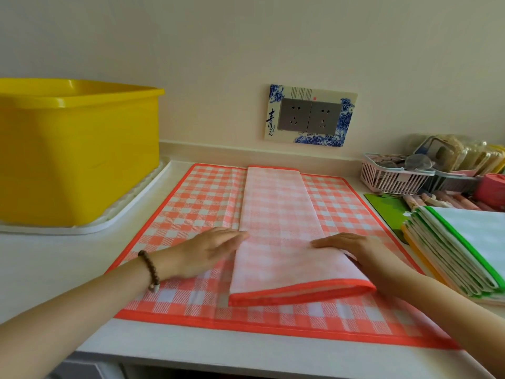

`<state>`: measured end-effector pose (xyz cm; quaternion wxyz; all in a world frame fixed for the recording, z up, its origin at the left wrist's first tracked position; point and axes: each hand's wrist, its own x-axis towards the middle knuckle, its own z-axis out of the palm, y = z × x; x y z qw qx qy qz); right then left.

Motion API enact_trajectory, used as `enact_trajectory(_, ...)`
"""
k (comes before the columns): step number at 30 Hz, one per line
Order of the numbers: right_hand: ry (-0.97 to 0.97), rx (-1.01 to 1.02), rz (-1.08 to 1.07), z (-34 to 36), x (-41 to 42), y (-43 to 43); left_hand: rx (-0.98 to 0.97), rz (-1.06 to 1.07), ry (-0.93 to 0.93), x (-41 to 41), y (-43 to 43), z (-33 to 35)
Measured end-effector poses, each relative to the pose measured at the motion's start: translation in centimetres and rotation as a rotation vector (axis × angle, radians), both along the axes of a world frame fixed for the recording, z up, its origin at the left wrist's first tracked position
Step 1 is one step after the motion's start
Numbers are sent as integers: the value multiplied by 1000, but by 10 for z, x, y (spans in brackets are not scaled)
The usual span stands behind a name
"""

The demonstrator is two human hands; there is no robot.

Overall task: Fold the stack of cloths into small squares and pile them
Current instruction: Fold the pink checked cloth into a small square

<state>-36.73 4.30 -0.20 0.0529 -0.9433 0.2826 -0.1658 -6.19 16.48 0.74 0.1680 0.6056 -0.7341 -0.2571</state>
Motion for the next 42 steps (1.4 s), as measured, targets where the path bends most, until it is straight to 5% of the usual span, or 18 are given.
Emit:
enact_trajectory(4,-125,210,-82,7,7,-2,47,136,273,-5,-7,8)
enact_trajectory(12,-404,488,-308,10,32,-29,25,243,403,-1,-30,10)
enact_trajectory(18,-406,557,-512,10,44,-44,-78,345,251,-7,-56,-1)
enact_trajectory(26,-334,433,-635,13,54,-43,57,411,43,-9,-71,11)
enact_trajectory(30,-254,140,-462,12,65,-27,-125,351,-129,-20,-69,18)
enact_trajectory(35,49,98,-283,4,99,-18,-184,118,-321,-39,-77,4)
enact_trajectory(42,219,138,-255,-15,112,-18,-99,95,-417,-37,-86,-23)
